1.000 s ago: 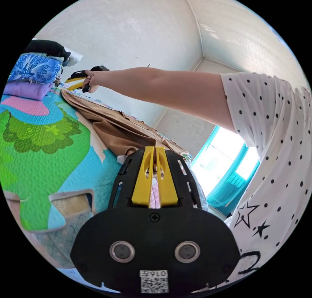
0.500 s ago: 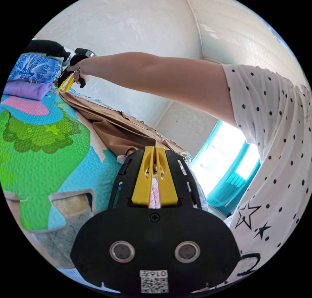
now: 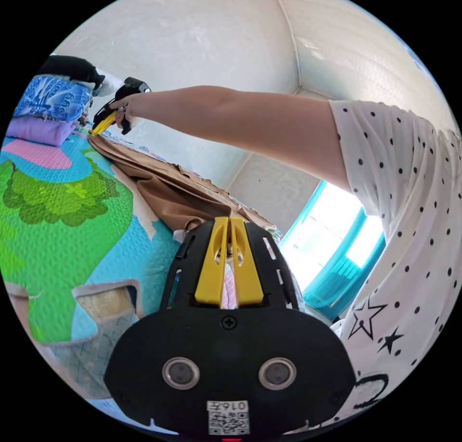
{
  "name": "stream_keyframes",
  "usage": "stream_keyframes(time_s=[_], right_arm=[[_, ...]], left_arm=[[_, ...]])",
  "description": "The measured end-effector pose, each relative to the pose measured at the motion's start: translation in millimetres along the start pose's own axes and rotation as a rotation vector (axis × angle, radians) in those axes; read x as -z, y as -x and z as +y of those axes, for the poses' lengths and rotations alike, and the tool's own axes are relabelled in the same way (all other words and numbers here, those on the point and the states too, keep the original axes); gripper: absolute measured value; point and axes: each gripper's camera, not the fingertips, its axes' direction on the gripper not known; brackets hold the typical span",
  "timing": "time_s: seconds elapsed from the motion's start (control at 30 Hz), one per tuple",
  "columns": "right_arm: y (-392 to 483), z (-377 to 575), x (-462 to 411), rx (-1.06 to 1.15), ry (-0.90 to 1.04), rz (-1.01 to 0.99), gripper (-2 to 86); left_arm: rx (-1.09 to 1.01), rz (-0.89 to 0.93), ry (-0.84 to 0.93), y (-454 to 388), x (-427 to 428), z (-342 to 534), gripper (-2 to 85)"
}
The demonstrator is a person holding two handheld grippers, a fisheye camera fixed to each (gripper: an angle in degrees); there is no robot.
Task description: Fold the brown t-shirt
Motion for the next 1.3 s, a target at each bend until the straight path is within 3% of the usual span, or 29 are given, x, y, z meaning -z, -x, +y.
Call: stream_keyframes(time_s=[0.17, 0.4, 0.53, 0.77, 0.97, 1.3], right_arm=[[-46, 22, 12, -0.021, -0.03, -0.054, 0.1], [-145, 80, 55, -0.095, -0.188, -0.344, -0.1], [-201, 126, 83, -0.111, -0.282, -0.439, -0.1], [-250, 167, 107, -0.054, -0.327, -0.453, -0.2], [-269, 182, 102, -0.007, -0.357, -0.516, -0.2], [-333, 239, 91, 0.026, -0.361, -0.559, -0.2]], left_arm=[[0.003, 0.008, 0.0, 5, 16, -11, -1.0], [-0.042, -0.004, -0.028, 0, 47, -31, -1.0], [-0.126, -0.083, -0.156, -18, 107, -59, -1.0], [-0.117, -0.27, -0.249, -25, 193, -112, -1.0], [-0.017, -0.272, -0.299, -27, 232, -139, -1.0], [-0.108, -0.307, -0.253, -83, 239, -214, -1.0]])
